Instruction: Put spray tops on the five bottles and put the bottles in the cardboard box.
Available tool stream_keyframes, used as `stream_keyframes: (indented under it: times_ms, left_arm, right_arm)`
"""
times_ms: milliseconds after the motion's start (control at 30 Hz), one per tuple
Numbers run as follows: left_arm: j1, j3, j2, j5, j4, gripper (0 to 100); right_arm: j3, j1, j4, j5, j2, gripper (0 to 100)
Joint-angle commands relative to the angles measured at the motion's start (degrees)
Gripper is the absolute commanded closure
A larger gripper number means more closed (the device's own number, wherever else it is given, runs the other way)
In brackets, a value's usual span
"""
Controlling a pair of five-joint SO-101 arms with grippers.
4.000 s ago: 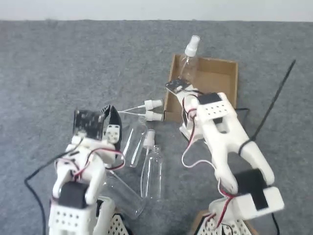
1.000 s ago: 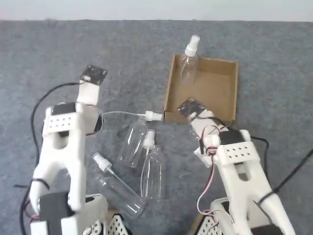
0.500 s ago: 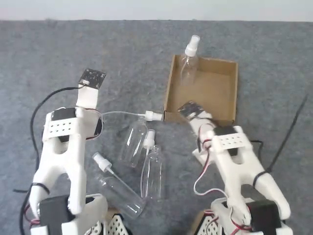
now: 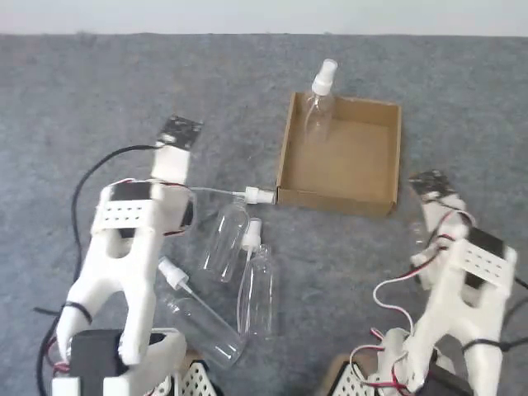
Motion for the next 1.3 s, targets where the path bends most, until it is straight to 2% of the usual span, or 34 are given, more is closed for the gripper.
stream_keyframes:
  times_ms: [0,300,433,500,800,1100,1167,1267]
  left_arm:
    - [2.81,-4.62,0.53,2.29,-0.35,99]
    - [1.85,-16.92,20.57,2.29,0.44,98]
    - [2.02,-17.19,21.80,2.02,0.44,87]
    - [1.58,-17.63,21.71,1.85,0.44,85]
    - [2.11,-25.71,22.42,1.85,4.13,86]
    - [2.20,-26.59,32.35,1.76,-0.18,86]
    - [2.02,-27.74,33.41,1.76,0.09,89]
    - [1.76,-29.58,31.82,1.76,2.37,99]
  right_arm:
    - [-6.33,2.86,-3.74,-1.05,3.30,95.4]
    - [-12.40,2.95,-6.55,-4.22,14.29,95.4]
    - [-12.48,2.95,-6.64,-3.87,14.64,95.4]
    - [-12.57,2.77,-6.64,-3.87,14.64,95.4]
    - [-12.66,2.59,-6.55,-3.87,14.64,95.3]
    - [-12.66,2.68,-6.55,-3.87,14.81,95.3]
    - [-12.66,2.86,-6.55,-3.87,14.73,95.3]
    - [-12.66,2.95,-6.55,-3.87,14.64,95.3]
